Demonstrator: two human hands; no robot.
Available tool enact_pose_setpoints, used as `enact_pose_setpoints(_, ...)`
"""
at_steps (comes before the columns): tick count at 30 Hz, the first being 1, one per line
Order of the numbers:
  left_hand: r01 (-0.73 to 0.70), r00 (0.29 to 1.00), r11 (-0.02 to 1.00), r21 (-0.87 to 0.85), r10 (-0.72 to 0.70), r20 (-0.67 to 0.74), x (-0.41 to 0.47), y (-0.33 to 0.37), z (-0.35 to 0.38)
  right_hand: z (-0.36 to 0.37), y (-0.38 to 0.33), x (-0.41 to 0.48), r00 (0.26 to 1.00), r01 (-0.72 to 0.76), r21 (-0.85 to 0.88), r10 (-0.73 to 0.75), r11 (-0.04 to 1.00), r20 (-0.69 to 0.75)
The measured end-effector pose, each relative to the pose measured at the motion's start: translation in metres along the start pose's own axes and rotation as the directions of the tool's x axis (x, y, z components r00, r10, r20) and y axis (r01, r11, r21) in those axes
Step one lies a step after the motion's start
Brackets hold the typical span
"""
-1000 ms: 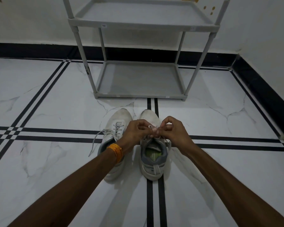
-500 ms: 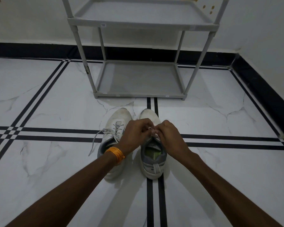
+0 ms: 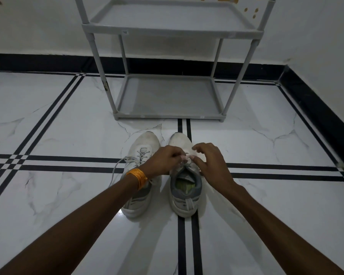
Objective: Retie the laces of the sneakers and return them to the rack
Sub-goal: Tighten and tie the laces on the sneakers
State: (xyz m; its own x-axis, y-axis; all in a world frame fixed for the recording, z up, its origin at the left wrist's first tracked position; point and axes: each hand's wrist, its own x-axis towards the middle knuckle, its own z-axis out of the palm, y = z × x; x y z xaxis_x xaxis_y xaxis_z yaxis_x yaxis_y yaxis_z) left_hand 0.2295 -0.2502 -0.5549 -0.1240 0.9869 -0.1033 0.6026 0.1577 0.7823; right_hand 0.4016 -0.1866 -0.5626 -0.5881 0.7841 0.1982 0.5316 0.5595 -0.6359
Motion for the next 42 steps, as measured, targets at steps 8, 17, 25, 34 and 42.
enact_pose_setpoints(8, 0.109, 0.994, 0.962, -0.250, -0.102, 0.040, 0.001, -0.010, -0.003, 0.000, -0.012, -0.003, 0.971, 0.238, -0.219, -0.240, 0.946, 0.016)
enact_pose_setpoints(17, 0.050, 0.992, 0.923, -0.381, -0.091, -0.089, -0.008, -0.006, -0.015, -0.010, -0.013, 0.000, 0.999, 0.033, 0.030, -0.032, 0.999, -0.035)
enact_pose_setpoints(25, -0.035, 0.963, 0.872, 0.489, 0.160, -0.217, -0.024, -0.028, -0.021, -0.028, 0.029, -0.030, 0.996, -0.076, -0.162, 0.081, 0.984, 0.025)
enact_pose_setpoints(34, 0.057, 0.995, 0.655, 0.754, 0.025, -0.097, -0.014, -0.028, -0.010, -0.010, 0.043, -0.048, 0.998, 0.028, -0.392, -0.002, 0.919, 0.066)
enact_pose_setpoints(42, 0.075, 0.994, 0.641, 0.764, 0.009, -0.105, -0.013, -0.031, -0.013, -0.011, 0.047, -0.047, 0.997, -0.005, -0.352, 0.034, 0.936, 0.074)
